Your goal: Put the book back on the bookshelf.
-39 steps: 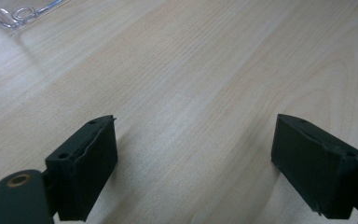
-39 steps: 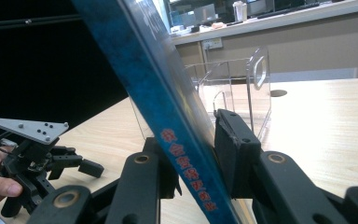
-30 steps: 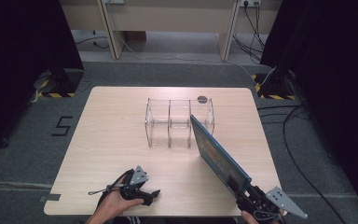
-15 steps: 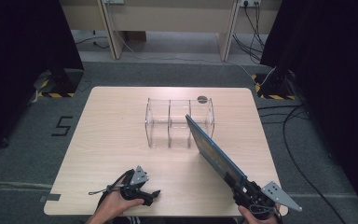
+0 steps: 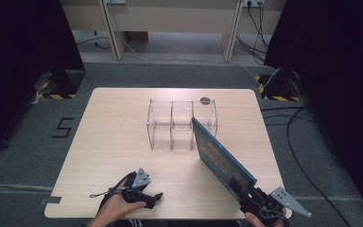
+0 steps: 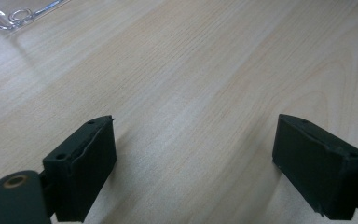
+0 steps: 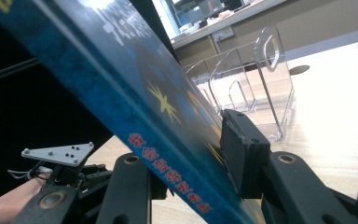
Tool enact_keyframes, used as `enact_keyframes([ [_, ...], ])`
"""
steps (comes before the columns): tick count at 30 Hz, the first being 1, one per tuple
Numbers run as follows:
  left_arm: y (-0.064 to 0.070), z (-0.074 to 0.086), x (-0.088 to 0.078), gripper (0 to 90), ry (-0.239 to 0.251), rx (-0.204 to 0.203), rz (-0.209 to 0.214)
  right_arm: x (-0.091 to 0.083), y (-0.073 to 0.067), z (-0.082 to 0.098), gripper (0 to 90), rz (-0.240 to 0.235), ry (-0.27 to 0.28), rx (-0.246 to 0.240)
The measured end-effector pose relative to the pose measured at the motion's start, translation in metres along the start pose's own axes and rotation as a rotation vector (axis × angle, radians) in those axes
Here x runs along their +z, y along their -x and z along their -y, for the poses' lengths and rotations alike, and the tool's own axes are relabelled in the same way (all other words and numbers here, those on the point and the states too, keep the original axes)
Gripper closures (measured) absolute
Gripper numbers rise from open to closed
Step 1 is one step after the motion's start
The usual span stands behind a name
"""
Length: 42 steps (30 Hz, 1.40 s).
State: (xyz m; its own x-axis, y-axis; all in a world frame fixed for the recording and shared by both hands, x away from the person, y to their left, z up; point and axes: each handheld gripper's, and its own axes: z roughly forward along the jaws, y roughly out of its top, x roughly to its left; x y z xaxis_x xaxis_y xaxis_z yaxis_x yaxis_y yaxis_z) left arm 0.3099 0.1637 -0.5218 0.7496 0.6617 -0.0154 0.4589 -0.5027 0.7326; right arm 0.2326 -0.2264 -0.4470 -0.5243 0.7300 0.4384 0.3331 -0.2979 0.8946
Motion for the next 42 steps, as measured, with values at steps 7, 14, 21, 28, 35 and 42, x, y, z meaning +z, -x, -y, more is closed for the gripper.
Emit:
enact_keyframes([
  [7, 0.0, 0.0, 0.0, 12.3, 0.001, 0.0, 0.001, -0.005, 0.002, -0.007, 71.6, 0.004, 0.015, -0.091],
  [14, 0.0, 0.0, 0.0, 12.3, 0.003, 0.001, 0.002, -0.003, 0.001, -0.01, 75.5, 0.043, 0.005, -0.258],
  [21, 0.0, 0.0, 0.001, 12.2, 0.007, 0.003, 0.003, 0.006, 0.002, -0.011, 75.7, 0.057, -0.013, -0.356],
  [28, 0.0, 0.0, 0.001, 12.2, 0.007, 0.004, 0.005, 0.011, 0.003, -0.011, 69.3, 0.045, -0.018, -0.37],
  [35, 0.0, 0.0, 0.001, 12.1, 0.005, 0.005, 0.006, 0.014, 0.007, -0.013, 58.2, 0.032, 0.001, -0.344],
  [42, 0.0, 0.0, 0.001, 12.1, 0.007, 0.006, 0.008, 0.019, 0.008, -0.015, 66.4, 0.013, -0.011, -0.345],
])
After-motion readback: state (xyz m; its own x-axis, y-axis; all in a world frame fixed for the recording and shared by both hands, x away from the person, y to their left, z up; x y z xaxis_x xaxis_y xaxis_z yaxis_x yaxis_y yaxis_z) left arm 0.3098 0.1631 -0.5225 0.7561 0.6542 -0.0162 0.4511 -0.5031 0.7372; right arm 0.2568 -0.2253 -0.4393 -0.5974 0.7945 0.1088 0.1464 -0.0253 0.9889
